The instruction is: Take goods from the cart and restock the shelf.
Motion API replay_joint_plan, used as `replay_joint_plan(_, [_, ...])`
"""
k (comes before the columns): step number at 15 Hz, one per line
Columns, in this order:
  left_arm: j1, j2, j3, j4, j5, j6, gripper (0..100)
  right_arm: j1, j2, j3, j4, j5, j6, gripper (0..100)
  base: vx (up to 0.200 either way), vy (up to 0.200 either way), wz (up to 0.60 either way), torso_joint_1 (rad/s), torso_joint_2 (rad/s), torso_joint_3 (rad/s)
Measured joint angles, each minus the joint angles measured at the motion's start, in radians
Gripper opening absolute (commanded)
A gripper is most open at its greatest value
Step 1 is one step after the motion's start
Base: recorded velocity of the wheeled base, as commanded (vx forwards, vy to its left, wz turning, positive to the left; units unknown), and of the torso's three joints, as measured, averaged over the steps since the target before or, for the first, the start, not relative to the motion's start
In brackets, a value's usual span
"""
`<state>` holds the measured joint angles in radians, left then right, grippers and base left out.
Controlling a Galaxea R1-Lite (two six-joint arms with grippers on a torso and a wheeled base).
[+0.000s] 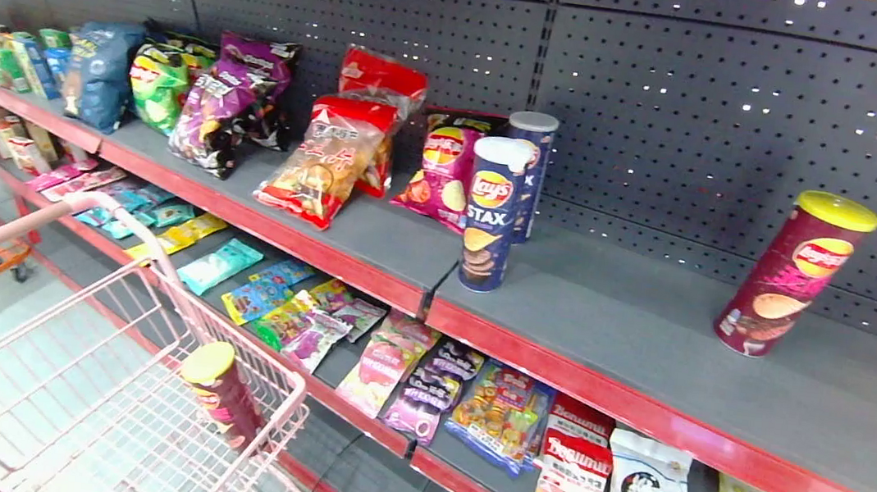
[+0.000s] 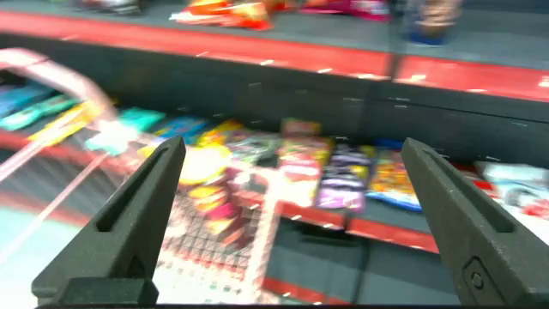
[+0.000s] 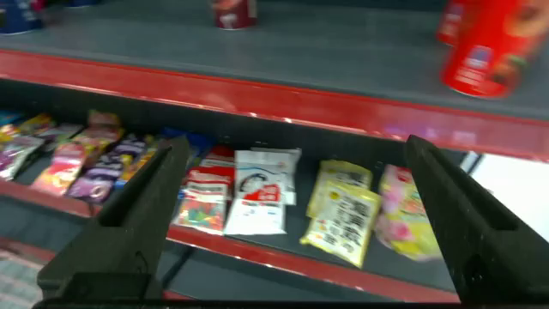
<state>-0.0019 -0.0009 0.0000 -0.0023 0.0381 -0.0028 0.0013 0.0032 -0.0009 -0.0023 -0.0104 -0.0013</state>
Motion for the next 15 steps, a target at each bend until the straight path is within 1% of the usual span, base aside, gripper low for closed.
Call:
replay_joint_plan(5, [0.0,0.0,0.0,0.0,0.0,0.0,100,-0.001,0.0,0.0,0.0,0.0,0.001,100,0.0,0.0,0.0,0.0,0.0,0.0])
replay_joint_plan(15, [0.001,0.0,0.0,0.0,0.0,0.0,100,0.0,0.0,0.001,0.0,0.0,0.005,100,0.0,0.0,0.0,-0.137,0.35,0.198])
